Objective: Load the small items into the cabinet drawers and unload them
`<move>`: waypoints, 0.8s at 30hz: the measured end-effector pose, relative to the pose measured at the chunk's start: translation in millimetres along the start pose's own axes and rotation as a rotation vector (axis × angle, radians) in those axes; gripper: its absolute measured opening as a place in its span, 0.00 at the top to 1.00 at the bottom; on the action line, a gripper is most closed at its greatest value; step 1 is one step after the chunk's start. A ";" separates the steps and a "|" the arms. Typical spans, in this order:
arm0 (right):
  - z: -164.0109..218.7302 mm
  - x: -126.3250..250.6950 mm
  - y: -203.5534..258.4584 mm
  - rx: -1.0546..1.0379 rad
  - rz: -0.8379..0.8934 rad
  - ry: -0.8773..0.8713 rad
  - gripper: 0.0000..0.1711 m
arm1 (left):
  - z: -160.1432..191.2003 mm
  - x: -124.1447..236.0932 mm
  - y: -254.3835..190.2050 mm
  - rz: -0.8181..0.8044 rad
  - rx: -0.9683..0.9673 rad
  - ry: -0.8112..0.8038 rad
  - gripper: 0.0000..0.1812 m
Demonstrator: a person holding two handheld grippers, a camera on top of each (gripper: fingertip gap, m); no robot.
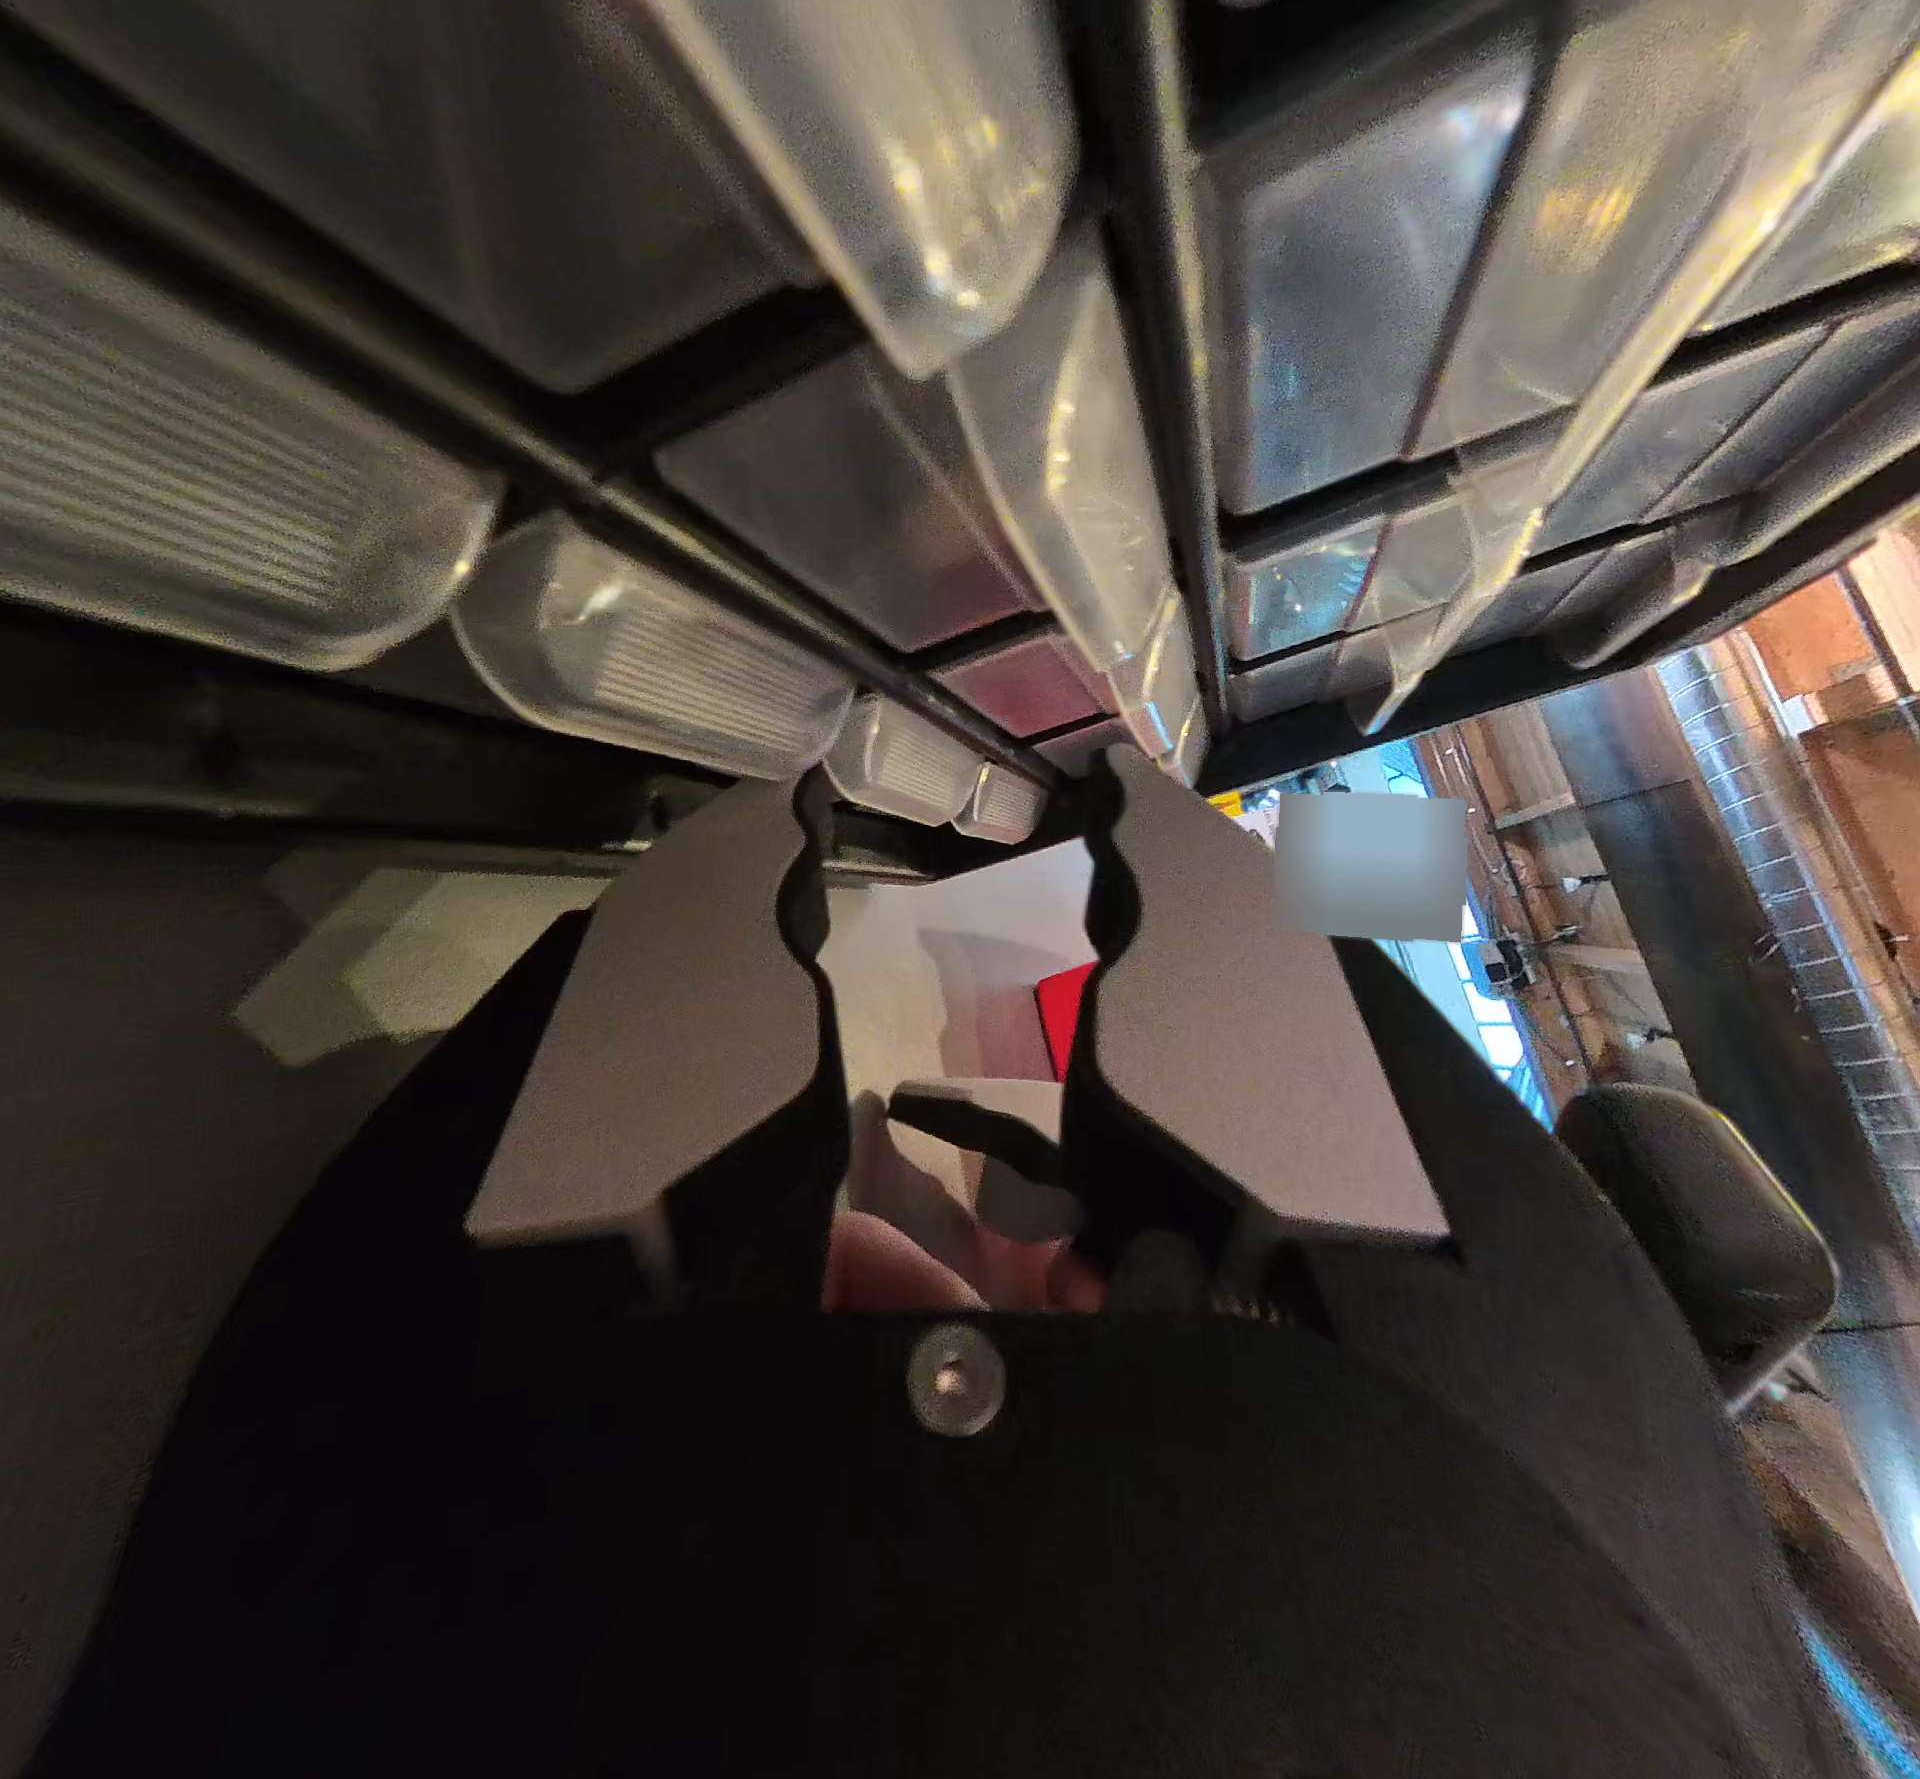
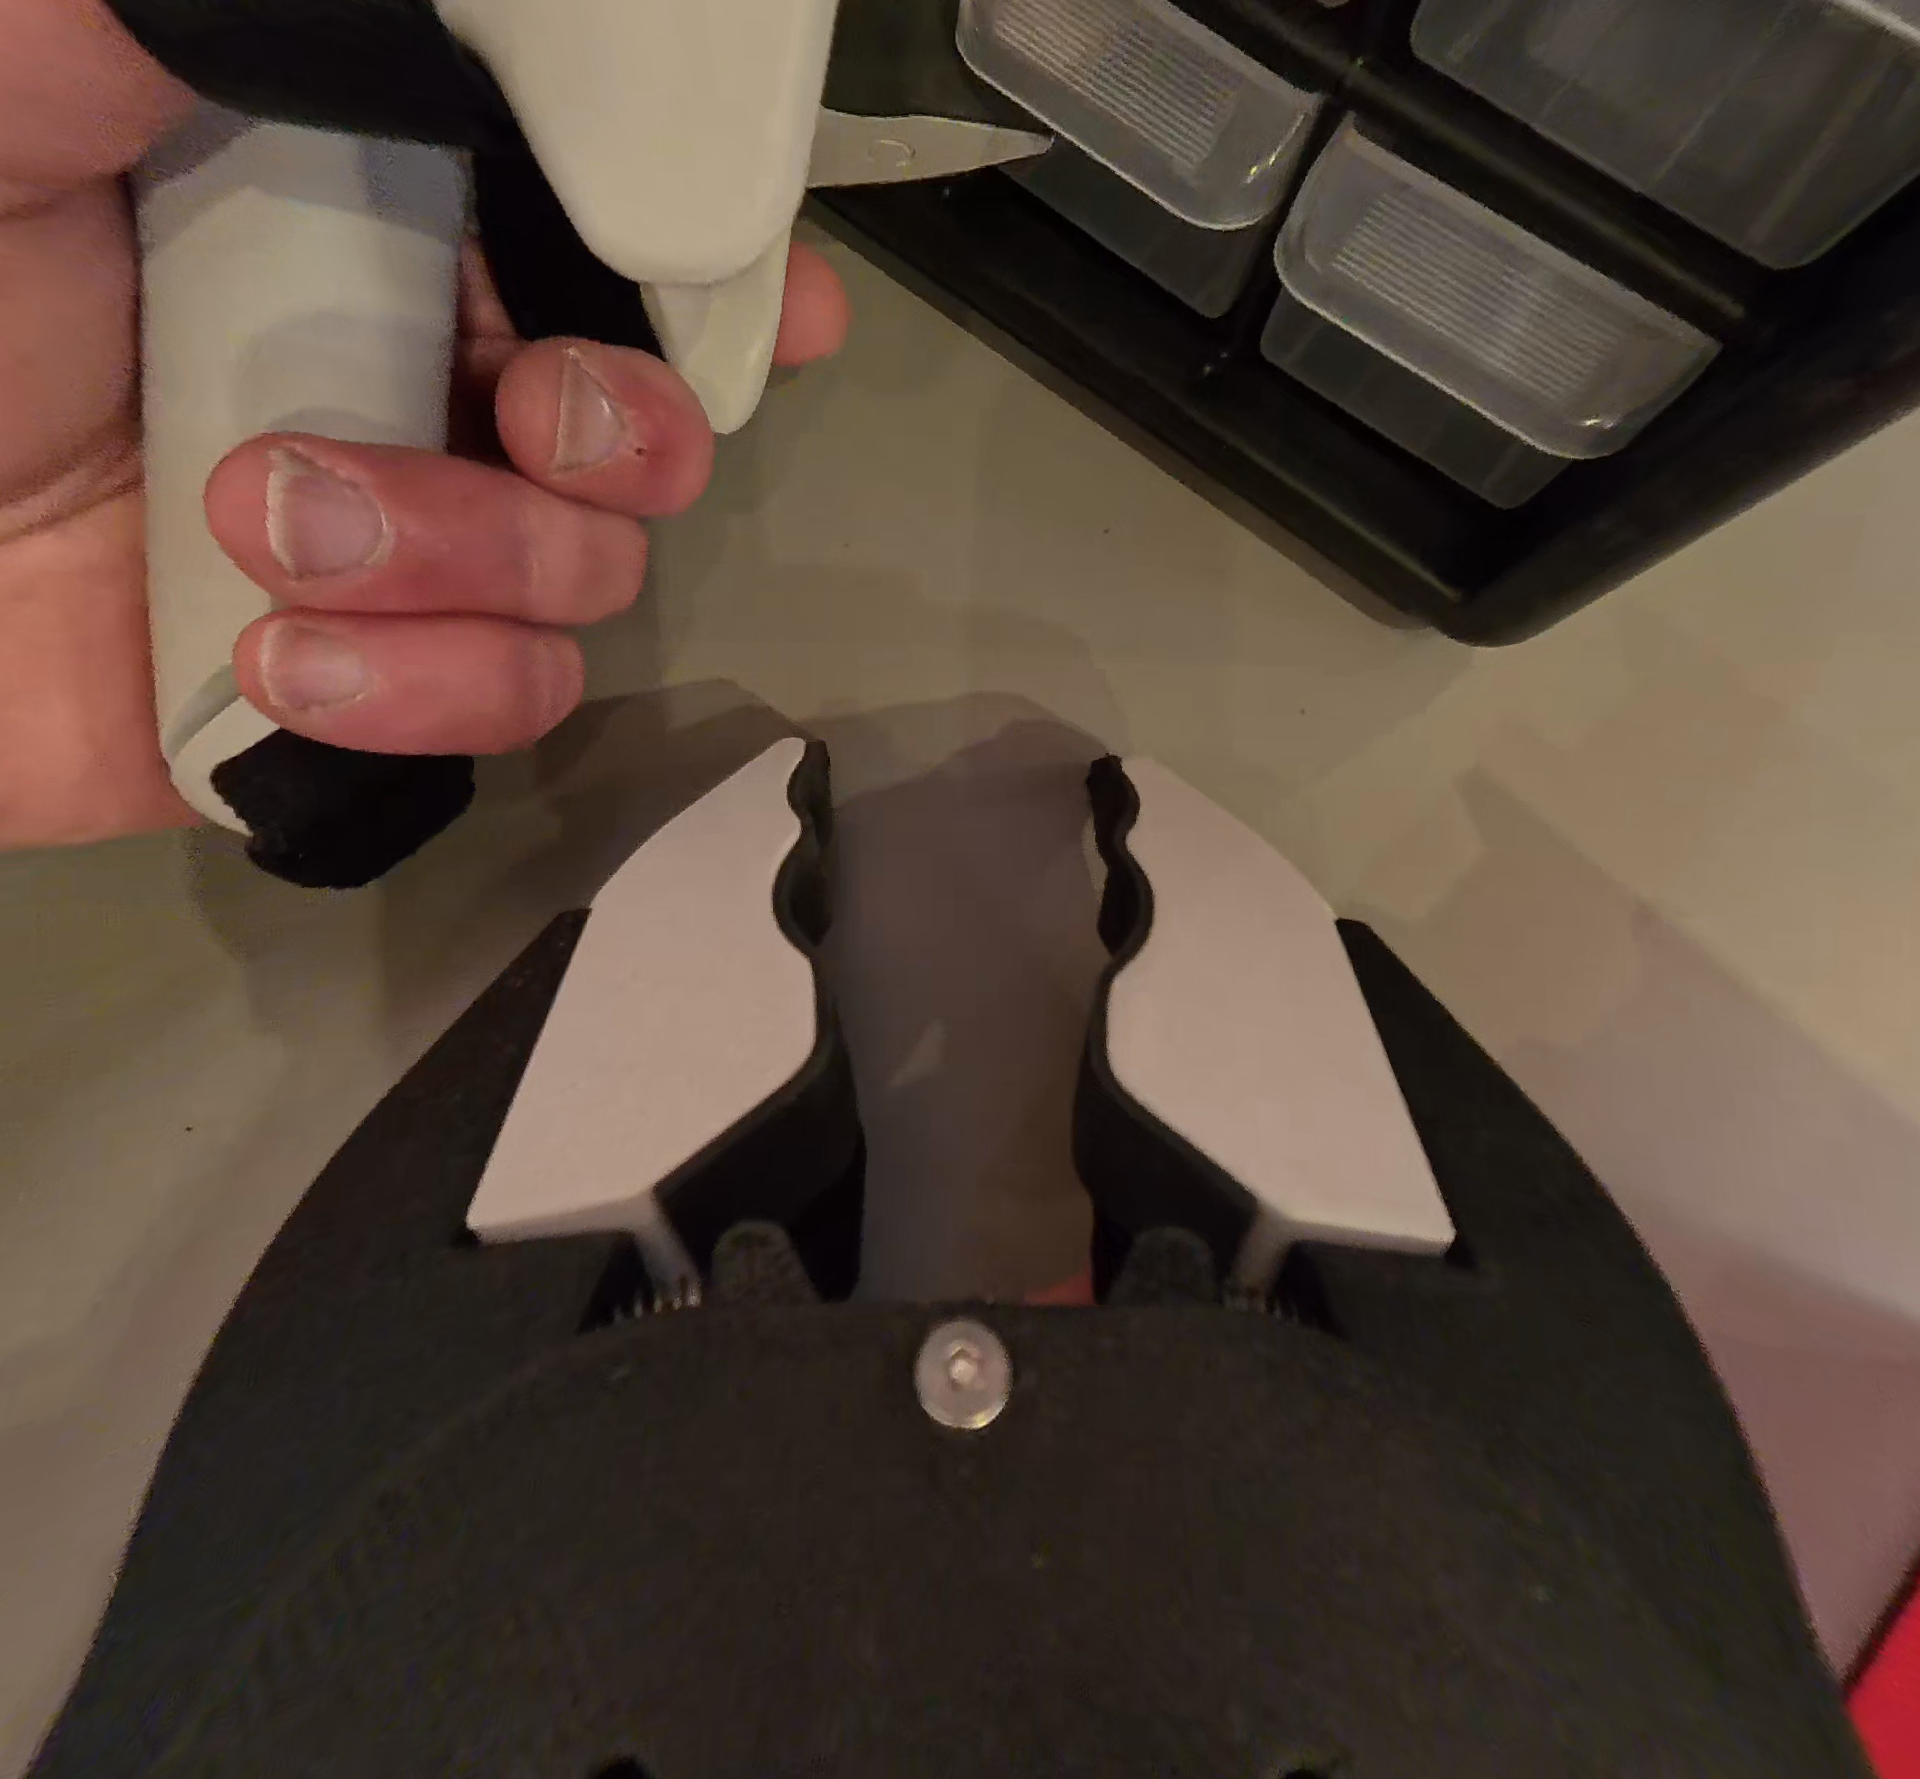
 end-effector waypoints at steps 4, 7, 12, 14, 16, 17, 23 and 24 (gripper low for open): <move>-9.8 7.6 -3.9 0.006 0.030 -0.053 0.75 | 0.5 1.3 0.9 0.008 0.024 -0.001 0.77; -23.8 19.4 -8.6 -0.003 0.057 -0.115 0.75 | 13.4 8.0 -6.9 0.032 0.010 0.089 0.74; -17.0 13.5 -7.1 -0.003 0.044 -0.090 0.75 | 32.4 44.8 -35.7 -0.040 -0.259 0.232 0.73; -15.3 9.2 -5.0 -0.005 0.027 -0.092 0.75 | 19.2 59.9 -66.5 -0.069 -0.448 0.226 0.73; -19.3 5.9 -1.7 -0.041 -0.006 -0.112 0.75 | -8.5 71.6 -104.9 -0.087 -0.621 0.176 0.72; -23.2 4.3 0.5 -0.074 -0.032 -0.129 0.75 | -25.7 75.9 -122.6 -0.113 -0.709 0.148 0.71; -49.9 -3.3 5.8 -0.269 -0.164 -0.221 0.74 | -121.7 71.0 -181.2 -0.271 -1.041 0.128 0.61; -53.4 -5.6 4.6 -0.303 -0.177 -0.225 0.74 | -136.2 67.6 -182.3 -0.323 -1.094 0.134 0.61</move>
Point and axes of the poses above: each gripper's, where its closed fingertips meet, x back along the fingers, z out of its underside, y = z × x across the jaws, the point moved 4 cm from there along x, back along the fingers, and after that the axes turned 6 degrees about z, right-handed, at the moved point
